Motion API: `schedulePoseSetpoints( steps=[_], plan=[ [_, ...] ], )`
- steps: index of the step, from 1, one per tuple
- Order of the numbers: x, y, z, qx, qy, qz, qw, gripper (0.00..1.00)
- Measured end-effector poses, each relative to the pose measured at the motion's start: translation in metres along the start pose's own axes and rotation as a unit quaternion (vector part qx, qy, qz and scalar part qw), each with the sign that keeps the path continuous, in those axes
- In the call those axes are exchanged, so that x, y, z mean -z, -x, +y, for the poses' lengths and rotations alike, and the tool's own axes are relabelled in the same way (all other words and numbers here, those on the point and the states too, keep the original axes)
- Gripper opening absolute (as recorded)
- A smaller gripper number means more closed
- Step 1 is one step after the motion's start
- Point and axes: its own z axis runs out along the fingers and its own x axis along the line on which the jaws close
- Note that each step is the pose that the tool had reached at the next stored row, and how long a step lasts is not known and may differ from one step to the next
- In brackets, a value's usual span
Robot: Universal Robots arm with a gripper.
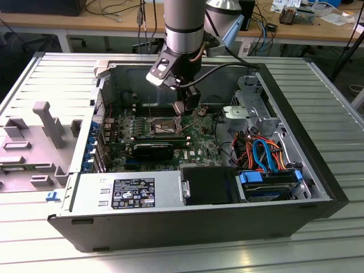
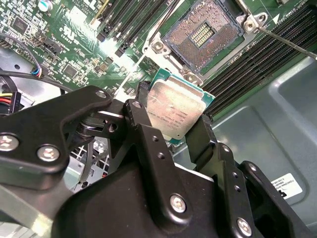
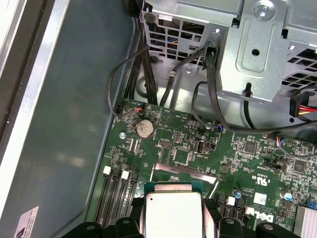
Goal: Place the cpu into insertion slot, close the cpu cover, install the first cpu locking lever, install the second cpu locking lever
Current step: 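Place the cpu into insertion slot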
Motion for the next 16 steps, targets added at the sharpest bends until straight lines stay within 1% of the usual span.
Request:
schedulePoseSetpoints(
  steps=[16],
  plan=[
    [-0.0001,0.0001,0.0000,-0.014,-0.0001,-0.0018,0.9999,0.55]
  ],
)
